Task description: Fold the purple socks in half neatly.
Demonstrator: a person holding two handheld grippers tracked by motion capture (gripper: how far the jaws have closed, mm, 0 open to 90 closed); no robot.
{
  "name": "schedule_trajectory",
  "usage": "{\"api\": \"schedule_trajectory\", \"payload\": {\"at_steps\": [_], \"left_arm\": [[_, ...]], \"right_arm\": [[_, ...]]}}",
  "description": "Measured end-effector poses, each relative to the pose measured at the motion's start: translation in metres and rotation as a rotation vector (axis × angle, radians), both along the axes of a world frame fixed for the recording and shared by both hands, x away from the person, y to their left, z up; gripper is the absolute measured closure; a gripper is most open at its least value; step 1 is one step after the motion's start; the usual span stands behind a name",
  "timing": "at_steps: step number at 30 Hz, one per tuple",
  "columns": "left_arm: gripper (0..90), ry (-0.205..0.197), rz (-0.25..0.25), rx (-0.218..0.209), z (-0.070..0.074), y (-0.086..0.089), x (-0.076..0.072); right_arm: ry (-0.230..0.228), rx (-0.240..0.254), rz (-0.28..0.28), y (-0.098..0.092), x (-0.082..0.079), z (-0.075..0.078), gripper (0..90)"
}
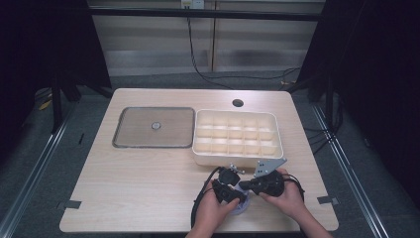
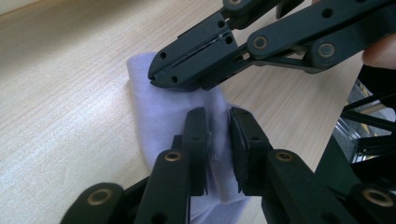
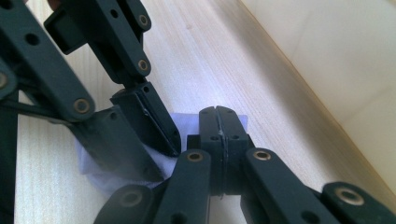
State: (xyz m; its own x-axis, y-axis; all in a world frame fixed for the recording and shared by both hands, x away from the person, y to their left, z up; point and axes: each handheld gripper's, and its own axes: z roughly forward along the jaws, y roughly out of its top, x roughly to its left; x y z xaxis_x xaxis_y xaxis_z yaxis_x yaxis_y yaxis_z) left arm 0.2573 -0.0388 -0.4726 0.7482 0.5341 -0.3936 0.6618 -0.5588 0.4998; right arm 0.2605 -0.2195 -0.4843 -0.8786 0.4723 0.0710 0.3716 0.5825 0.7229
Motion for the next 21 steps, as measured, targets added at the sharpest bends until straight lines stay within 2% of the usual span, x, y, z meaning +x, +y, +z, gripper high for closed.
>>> {"api": "schedule_trajectory", "payload": {"at_steps": [11,17,21], "left_arm": [[67.0,0.031,-0.013,-0.013,0.006,0.005,0.002],[65.0,0.026,-0.012,-0.02,0.014,0.016,0.005],[65.1,0.017,0.011,-0.043,0.021,0.023,0.007]], "right_arm": [[0.006,0.014,-0.011,-0.002,0.0,-0.002,90.0],[0.005,0.016,-0.017,-0.003,0.0,-0.003,90.0],[0.001,0.02,-0.027,-0.005,0.002,-0.003,90.0]]}}
